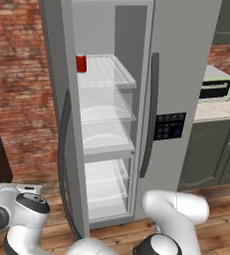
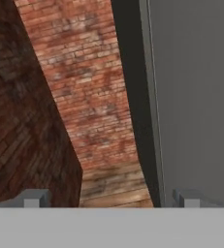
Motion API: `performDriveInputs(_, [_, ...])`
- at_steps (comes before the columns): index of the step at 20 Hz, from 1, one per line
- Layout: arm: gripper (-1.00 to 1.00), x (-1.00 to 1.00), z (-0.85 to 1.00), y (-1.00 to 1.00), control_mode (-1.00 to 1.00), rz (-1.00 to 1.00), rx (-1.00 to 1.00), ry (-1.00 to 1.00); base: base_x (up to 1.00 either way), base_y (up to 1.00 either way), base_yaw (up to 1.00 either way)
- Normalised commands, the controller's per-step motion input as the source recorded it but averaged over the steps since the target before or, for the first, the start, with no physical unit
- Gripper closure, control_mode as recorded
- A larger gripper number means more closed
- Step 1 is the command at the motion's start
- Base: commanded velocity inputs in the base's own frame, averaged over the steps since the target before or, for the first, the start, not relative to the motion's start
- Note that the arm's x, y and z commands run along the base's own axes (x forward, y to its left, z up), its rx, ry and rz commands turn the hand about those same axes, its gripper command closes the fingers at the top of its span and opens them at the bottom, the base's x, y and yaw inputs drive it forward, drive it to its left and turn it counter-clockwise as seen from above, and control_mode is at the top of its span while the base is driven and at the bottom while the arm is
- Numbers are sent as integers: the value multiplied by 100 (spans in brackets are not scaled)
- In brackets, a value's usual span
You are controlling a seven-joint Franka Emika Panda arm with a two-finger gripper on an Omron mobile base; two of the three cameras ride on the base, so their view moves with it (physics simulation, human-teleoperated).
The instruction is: There's a steak in the fridge that needs to be moved to the freezer for freezing. Pick up the steak from the fridge, place it on any shelf in the freezer, and close the fridge and freezer doors when done.
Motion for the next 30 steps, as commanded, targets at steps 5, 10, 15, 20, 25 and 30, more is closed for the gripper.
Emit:
performDriveInputs(5, [-100, 78, -41, 2, -100, 0, -7, 5, 0, 0, 0])
performDriveInputs(10, [-100, 63, -40, 0, -100, 0, -6, 1, 0, 0, 0])
performDriveInputs(15, [-100, 73, -56, 0, -100, 0, -9, -2, 0, 0, 0])
performDriveInputs(20, [-100, 60, -43, 0, -100, 0, -6, 0, 0, 0, 0])
performDriveInputs(25, [-100, 52, -29, -25, -100, 0, -1, 0, 0, 0, 0])
performDriveInputs(30, [-100, 3, -5, -68, -100, 0, 0, 0, 0, 0, 0])
